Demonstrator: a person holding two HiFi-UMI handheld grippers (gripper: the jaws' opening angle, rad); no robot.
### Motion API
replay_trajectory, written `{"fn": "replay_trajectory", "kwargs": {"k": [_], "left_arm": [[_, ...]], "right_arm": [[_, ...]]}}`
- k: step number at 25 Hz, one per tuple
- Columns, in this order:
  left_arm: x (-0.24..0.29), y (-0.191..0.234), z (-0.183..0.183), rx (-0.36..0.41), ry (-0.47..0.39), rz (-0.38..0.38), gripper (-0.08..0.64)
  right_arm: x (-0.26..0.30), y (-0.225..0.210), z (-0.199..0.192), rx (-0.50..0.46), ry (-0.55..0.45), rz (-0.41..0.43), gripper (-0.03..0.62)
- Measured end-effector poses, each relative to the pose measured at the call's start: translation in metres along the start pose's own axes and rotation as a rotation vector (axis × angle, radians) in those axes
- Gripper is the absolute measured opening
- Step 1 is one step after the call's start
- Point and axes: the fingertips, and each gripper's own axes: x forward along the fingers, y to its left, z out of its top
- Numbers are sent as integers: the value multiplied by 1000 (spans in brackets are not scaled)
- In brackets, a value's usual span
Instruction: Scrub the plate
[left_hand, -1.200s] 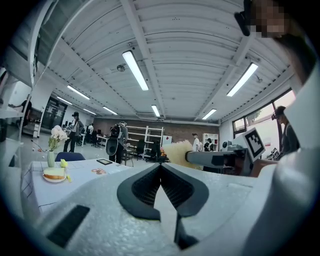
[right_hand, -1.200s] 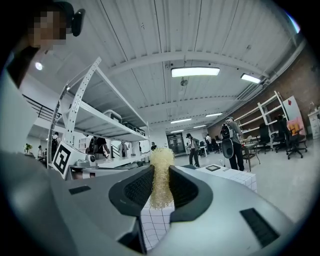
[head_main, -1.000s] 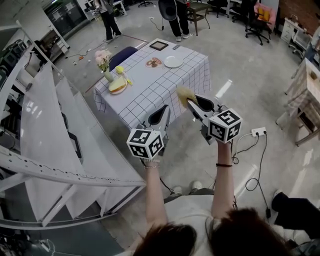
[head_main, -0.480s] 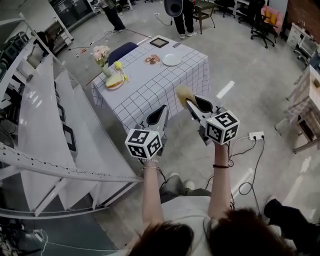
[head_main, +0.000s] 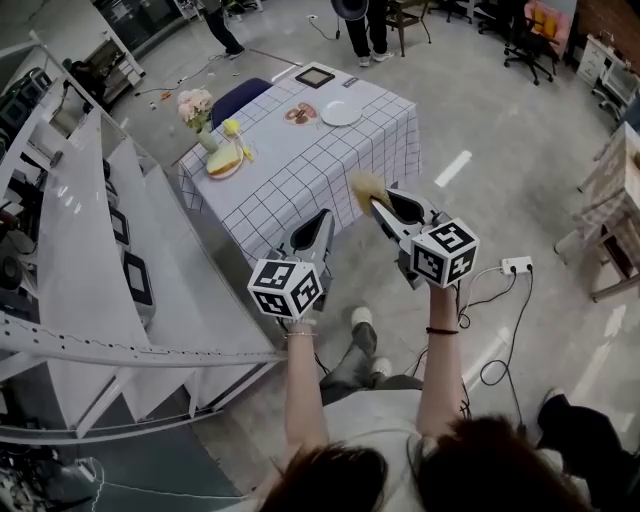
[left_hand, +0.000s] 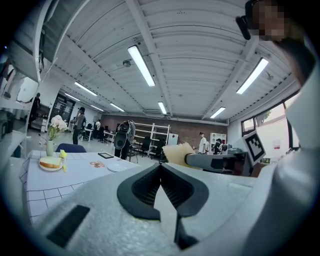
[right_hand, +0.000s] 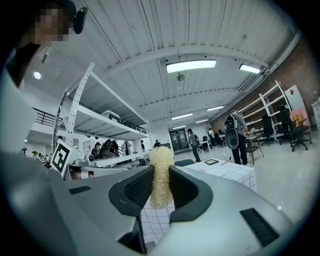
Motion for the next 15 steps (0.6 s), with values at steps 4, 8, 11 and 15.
{"fn": "replay_trajectory", "kwargs": {"k": [4, 8, 11, 15], "left_arm": [[17, 9, -2, 2, 4, -2, 11], [36, 22, -4, 2, 17, -6, 11], [51, 34, -5, -8, 28, -9, 11], [74, 46, -5, -5, 52, -25, 11]], "right_arm": [[10, -16, -1, 6, -4, -9, 80], [25, -34, -1, 16, -5, -22, 80], [37, -48, -2, 26, 0, -29, 80], [51, -70, -3, 47, -2, -47, 80]]}}
